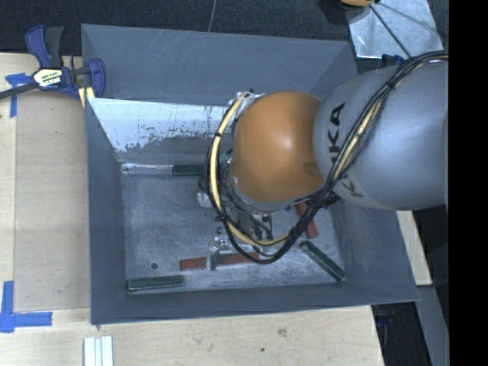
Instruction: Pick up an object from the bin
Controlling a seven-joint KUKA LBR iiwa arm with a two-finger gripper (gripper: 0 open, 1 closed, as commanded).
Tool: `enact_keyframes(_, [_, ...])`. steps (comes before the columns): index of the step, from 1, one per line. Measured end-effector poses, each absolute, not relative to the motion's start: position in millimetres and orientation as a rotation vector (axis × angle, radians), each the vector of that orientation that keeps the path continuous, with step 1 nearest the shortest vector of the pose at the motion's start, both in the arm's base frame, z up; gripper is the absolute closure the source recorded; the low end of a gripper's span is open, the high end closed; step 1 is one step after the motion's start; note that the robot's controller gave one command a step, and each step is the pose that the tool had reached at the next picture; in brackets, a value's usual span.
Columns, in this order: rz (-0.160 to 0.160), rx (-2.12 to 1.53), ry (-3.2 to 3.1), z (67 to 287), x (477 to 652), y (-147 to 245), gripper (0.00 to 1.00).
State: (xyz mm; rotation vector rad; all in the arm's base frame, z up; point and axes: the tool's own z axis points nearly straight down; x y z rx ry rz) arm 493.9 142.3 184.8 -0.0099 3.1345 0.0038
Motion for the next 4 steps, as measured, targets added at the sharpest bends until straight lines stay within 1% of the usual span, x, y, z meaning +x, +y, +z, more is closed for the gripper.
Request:
enact_keyframes(1, [-0.004, 0.108, 3.141, 160, 494.0, 96, 0.00])
enact_keyframes(2, [0.000, 0.037, 3.140, 120, 500.2, 127, 0.00])
enact_keyframes(3, [0.003, -0.088, 3.136, 70, 500.0, 114, 0.00])
enact_keyframes(4, [0.008, 0.048, 3.115, 77, 493.7, 129, 1.00])
